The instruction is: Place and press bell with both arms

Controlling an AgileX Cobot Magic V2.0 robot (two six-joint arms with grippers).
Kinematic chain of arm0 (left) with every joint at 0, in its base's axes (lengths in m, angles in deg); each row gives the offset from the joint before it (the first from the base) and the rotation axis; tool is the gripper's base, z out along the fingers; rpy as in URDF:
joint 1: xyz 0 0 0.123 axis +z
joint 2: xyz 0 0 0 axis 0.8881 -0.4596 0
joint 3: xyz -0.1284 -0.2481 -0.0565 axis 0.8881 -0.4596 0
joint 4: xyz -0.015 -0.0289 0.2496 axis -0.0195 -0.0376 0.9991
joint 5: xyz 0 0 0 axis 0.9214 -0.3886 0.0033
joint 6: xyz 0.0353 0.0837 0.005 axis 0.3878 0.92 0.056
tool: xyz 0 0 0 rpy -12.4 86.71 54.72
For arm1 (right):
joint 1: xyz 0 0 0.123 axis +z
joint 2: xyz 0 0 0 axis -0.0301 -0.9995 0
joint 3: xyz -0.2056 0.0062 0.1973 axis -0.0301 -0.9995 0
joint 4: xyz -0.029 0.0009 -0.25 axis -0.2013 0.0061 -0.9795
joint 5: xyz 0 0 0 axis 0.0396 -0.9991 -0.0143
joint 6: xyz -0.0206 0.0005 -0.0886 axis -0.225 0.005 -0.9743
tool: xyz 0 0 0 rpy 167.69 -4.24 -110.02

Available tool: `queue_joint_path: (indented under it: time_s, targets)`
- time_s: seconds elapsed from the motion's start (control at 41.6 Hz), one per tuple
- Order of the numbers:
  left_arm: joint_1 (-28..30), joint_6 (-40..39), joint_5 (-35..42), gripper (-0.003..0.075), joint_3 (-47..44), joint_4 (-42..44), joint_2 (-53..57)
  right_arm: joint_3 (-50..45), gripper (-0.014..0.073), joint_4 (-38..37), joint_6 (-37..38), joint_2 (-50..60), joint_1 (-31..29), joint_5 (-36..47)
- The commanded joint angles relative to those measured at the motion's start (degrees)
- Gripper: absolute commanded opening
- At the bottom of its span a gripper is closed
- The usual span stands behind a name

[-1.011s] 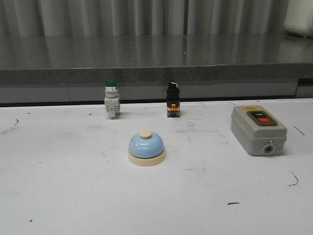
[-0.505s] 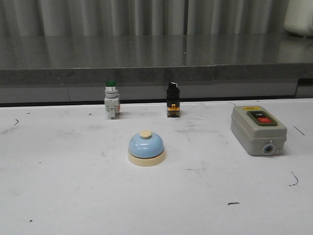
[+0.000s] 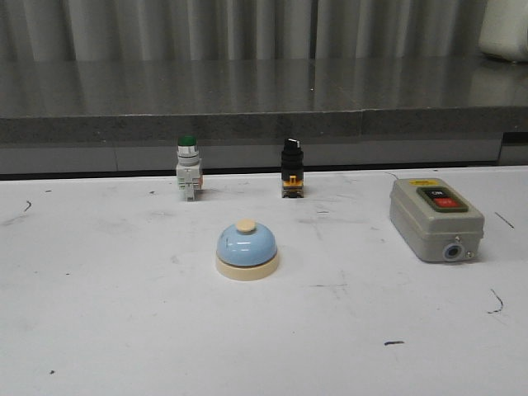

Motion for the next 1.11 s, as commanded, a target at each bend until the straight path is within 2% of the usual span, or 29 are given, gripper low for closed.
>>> queue_joint_path:
  time_s: [0.0, 0.289, 0.481, 1.083]
  targets:
    - [4.9, -0.5, 10.2, -0.002, -4.3, 0.0, 4.1, 1.6, -0.0059, -0.5, 0.0, -0.1, -0.3, 3.7]
    - [15.4, -0.5, 22.4, -0.002, -20.0, 0.0, 16.3, 1.6, -0.0059, -0.5, 0.0, -0.1, -0.3, 3.7]
    - [16.6, -0.5, 29.7, -0.002, -26.0, 0.0, 20.3, 1.6, -0.0059, -0.5, 0.0, -0.1, -0.3, 3.7]
    - [16.5, -0.5, 29.4, -0.002, -26.0, 0.0, 20.1, 1.6, -0.0059, -0.5, 0.0, -0.1, -0.3, 3.6]
